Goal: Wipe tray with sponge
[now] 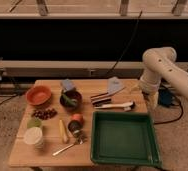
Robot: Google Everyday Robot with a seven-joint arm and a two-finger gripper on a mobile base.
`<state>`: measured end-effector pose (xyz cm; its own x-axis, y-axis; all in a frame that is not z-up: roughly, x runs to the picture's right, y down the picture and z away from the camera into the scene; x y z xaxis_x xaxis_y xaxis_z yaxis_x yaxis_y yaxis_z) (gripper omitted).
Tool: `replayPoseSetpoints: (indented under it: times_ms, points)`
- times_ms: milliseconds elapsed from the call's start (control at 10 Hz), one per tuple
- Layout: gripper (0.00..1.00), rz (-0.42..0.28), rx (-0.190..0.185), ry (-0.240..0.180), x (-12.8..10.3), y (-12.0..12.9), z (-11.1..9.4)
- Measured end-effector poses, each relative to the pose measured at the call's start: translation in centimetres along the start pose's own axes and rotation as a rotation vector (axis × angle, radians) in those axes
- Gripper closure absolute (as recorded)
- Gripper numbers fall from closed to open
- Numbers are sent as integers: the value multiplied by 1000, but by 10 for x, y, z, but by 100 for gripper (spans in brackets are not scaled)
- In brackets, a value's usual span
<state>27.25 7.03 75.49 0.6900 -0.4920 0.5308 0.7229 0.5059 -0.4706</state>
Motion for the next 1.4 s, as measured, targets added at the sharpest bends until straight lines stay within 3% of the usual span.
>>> replayPoseSetpoints:
  times_ms: [1100,1400]
  points:
    - [20,-13,-4,3,-2,-1,1]
    - [20,-65,4,0,-21,-22,8]
